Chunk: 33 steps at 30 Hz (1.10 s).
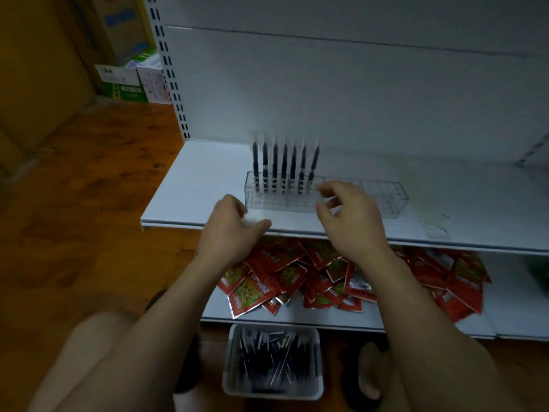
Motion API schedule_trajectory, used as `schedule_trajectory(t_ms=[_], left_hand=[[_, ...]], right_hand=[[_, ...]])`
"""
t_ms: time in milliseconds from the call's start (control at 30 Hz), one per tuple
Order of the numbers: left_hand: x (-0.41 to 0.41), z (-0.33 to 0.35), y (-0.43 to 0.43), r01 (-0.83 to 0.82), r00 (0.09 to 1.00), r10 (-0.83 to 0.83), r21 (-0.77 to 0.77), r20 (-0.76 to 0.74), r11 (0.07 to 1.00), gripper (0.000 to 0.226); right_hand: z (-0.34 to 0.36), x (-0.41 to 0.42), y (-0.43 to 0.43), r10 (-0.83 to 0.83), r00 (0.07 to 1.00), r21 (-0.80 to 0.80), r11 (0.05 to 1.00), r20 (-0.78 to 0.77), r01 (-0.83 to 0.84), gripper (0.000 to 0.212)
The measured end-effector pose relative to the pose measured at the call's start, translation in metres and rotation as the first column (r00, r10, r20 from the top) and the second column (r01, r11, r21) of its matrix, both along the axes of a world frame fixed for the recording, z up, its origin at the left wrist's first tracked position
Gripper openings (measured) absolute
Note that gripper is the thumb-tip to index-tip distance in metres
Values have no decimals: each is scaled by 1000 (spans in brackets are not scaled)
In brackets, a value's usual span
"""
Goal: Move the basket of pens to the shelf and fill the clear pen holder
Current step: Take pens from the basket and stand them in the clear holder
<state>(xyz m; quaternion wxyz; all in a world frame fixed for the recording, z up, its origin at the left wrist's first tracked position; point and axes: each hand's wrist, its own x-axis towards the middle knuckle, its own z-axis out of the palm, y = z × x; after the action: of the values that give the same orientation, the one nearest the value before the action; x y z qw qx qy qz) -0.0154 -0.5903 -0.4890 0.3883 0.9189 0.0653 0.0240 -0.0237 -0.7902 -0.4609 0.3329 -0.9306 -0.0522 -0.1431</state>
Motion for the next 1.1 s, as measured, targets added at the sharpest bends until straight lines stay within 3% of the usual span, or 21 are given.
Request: schedule_trajectory(t_ms=[133, 300, 433, 500, 667, 767, 933, 1033, 1100], left_hand=[[-24, -28, -4, 281, 951, -255, 142, -177, 949, 28], [-43, -88, 3, 409, 864, -319, 173, -390, 896, 27], [-58, -137, 16, 316, 810, -213, 101, -546, 943, 37], [-69, -159, 15, 248, 757, -212, -28, -618, 968, 33], [-106, -229, 7, 201, 663, -216, -107, -717, 974, 19], [-117, -257, 8, 152, 594, -222, -163, -773, 975, 19], [-92, -264, 11, -47, 600, -136, -204, -788, 978, 21], [-78, -273, 9, -200, 617, -72, -244, -783, 949, 16], [-77, -282, 5, -212, 600, -77, -251, -796, 945, 14]], right_hand=[[-9, -23, 10, 74, 968, -126, 986, -238, -107, 24], [-53, -37, 8, 125, 794, -244, 913, -595, -326, 33], [-95, -44, -1, 104, 611, -241, 858, -785, -454, 42], [-120, -46, -8, 78, 545, -224, 856, -835, -467, 46], [-206, -58, -18, -2, 470, -208, 899, -882, -386, 30], [-254, -75, -7, 30, 350, -118, 912, -936, -392, 28], [-314, -95, 15, 49, 245, -34, 946, -968, -324, 29], [-338, -101, 19, 21, 227, -63, 931, -974, -360, 30], [-353, -102, 20, 9, 198, -74, 910, -980, -409, 33]])
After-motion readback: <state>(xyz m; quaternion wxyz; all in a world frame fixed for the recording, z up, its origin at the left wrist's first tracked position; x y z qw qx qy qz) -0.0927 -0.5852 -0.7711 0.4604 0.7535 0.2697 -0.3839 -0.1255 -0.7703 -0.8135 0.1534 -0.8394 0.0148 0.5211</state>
